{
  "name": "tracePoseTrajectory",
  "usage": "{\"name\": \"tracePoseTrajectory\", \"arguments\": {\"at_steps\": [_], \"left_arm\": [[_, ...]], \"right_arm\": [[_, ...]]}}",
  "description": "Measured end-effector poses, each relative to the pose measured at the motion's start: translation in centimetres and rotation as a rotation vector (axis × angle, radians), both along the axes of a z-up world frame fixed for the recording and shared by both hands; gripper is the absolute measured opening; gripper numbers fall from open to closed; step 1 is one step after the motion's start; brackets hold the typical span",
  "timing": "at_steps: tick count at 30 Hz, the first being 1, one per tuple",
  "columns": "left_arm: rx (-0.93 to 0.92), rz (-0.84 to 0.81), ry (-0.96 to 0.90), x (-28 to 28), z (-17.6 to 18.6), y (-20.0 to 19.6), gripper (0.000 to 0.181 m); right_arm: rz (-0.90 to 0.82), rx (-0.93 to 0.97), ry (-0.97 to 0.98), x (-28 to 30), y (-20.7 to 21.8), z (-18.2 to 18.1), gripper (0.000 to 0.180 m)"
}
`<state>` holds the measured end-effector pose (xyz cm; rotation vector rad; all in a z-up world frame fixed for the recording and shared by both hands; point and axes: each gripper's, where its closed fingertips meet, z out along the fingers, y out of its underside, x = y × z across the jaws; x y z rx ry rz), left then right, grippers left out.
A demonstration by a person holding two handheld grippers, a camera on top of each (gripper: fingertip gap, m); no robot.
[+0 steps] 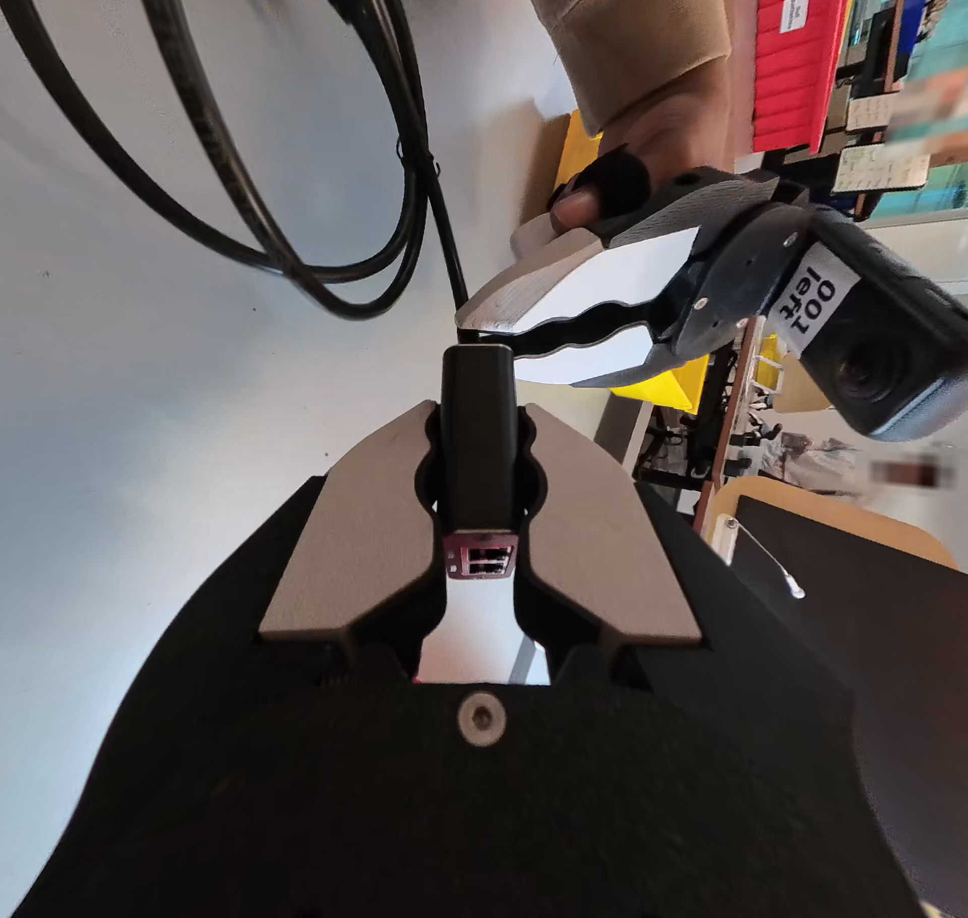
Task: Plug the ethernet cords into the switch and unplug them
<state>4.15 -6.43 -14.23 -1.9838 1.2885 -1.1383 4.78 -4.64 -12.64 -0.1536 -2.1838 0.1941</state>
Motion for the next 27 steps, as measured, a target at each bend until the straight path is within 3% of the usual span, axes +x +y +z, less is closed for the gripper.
{"name": "tracePoseTrajectory", "arguments": {"at_steps": [9,16,27], "left_arm": [[0.014,-0.040,0.005,0.6,-0.1,-0.6,0.009],[0.009,-0.007,-0.138,-0.6,3.0,-0.7,0.010],[0.018,-0.057,-0.143,0.1,3.2,-1.4,0.009]], "right_arm": [[-0.003,-0.061,-0.029,0.4,-0.6,-0.2,0.026],[-0.094,-0.168,0.083,0.0,0.2,1.7,0.030],[-0.063,-0.037,0.062,0.4,0.5,1.7,0.026]]}}
